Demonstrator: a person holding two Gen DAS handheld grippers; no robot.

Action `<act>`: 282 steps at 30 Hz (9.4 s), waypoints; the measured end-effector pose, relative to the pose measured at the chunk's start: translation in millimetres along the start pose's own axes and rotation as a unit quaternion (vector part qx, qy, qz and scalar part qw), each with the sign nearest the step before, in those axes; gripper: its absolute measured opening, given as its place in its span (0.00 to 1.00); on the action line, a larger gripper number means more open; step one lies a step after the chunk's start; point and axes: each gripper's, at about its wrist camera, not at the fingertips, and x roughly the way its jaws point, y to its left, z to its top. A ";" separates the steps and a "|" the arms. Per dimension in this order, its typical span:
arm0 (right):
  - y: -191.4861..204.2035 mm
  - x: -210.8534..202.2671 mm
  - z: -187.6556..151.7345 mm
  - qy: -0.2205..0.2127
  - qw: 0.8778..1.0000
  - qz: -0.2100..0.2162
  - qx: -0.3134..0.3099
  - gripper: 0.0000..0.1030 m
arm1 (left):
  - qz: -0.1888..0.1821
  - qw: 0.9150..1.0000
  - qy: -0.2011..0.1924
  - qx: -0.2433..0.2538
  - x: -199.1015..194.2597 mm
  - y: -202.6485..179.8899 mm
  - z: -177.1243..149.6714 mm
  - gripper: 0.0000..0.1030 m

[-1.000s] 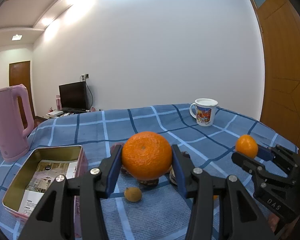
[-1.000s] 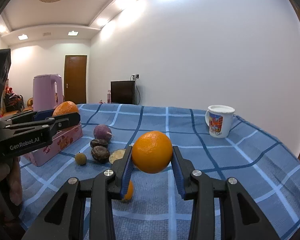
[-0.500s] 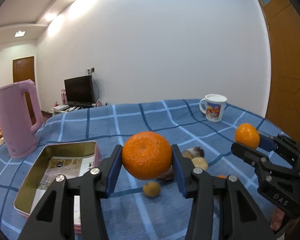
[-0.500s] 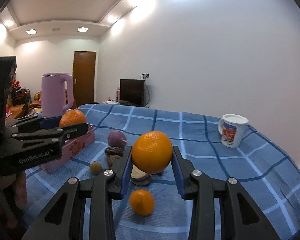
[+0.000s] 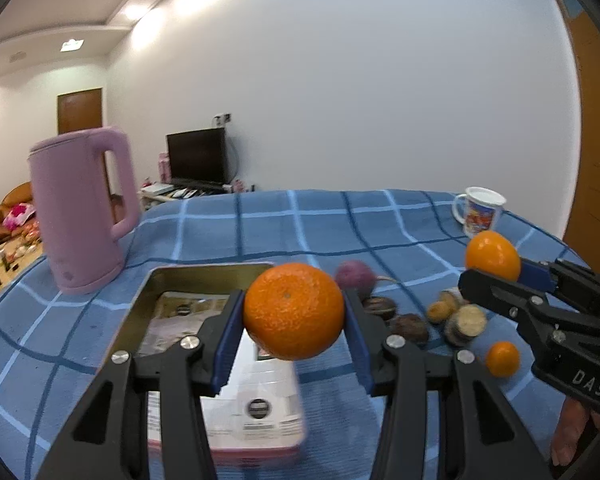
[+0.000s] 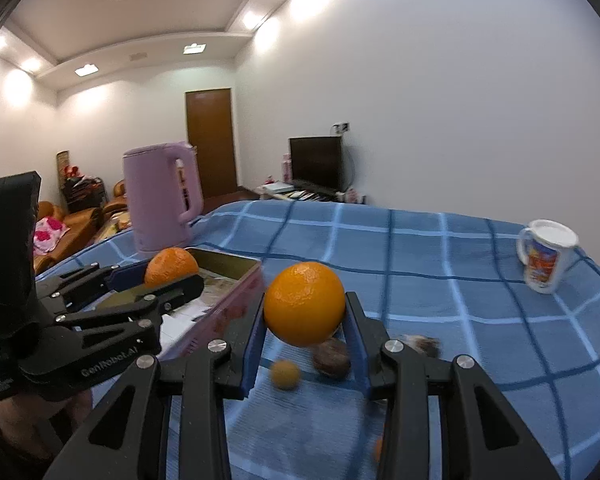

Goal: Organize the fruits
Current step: 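Move both held oranges over the open tin box, then lower both oranges into the tin box and open both tools, then move both open tools back toward the remaining fruits, then grasp the brown round fruit with the left tool while the right tool grasps an orange, then lift the brown fruit and the orange and carry them toward the tin box, then move the held brown fruit and orange over the tin box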

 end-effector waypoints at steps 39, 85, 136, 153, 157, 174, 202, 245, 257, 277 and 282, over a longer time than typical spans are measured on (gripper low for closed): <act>102.9 116.0 9.6 0.097 0.989 0.088 -0.062 0.38 | 0.101 0.990 0.092 -0.035 31.9 103.7 -16.7 0.48; 74.0 102.6 -1.3 0.095 0.994 0.043 -0.032 0.61 | 0.117 0.991 0.066 -0.017 14.8 76.8 -8.4 0.80; -78.8 21.6 -75.6 0.183 0.978 -0.058 0.082 0.38 | -0.099 0.967 0.207 0.110 76.4 -99.2 -32.0 0.55; -73.2 20.5 -77.2 0.180 0.979 -0.059 0.072 0.38 | -0.137 0.966 0.202 0.085 77.6 -91.4 -27.2 0.27; -71.5 15.1 -76.7 0.164 0.982 -0.059 0.069 0.37 | -0.141 0.968 0.189 0.082 73.3 -89.4 -25.2 0.27; -61.0 -7.7 -73.9 0.087 0.993 -0.063 0.041 0.37 | -0.139 0.980 0.121 0.081 47.9 -83.9 -17.5 0.27; -52.8 -30.1 -75.2 0.010 0.998 -0.065 0.022 0.37 | -0.131 0.989 0.050 0.043 24.9 -65.0 -10.9 0.26; -46.3 -54.4 -73.7 -0.063 0.995 -0.081 0.003 0.37 | -0.114 0.992 -0.026 0.043 -2.6 -62.0 -10.7 0.26; -52.5 -57.6 -60.2 -0.074 0.993 -0.086 0.006 0.37 | -0.103 0.993 -0.037 0.038 -5.3 -61.6 -8.8 0.27; -33.7 -27.2 -25.5 -0.058 0.997 -0.050 -0.004 0.37 | -0.085 0.995 -0.034 0.034 -5.4 -49.0 -4.3 0.26; -25.1 -13.8 -18.1 -0.044 0.998 -0.036 -0.009 0.37 | -0.076 0.996 -0.030 0.029 -4.2 -41.0 -3.3 0.27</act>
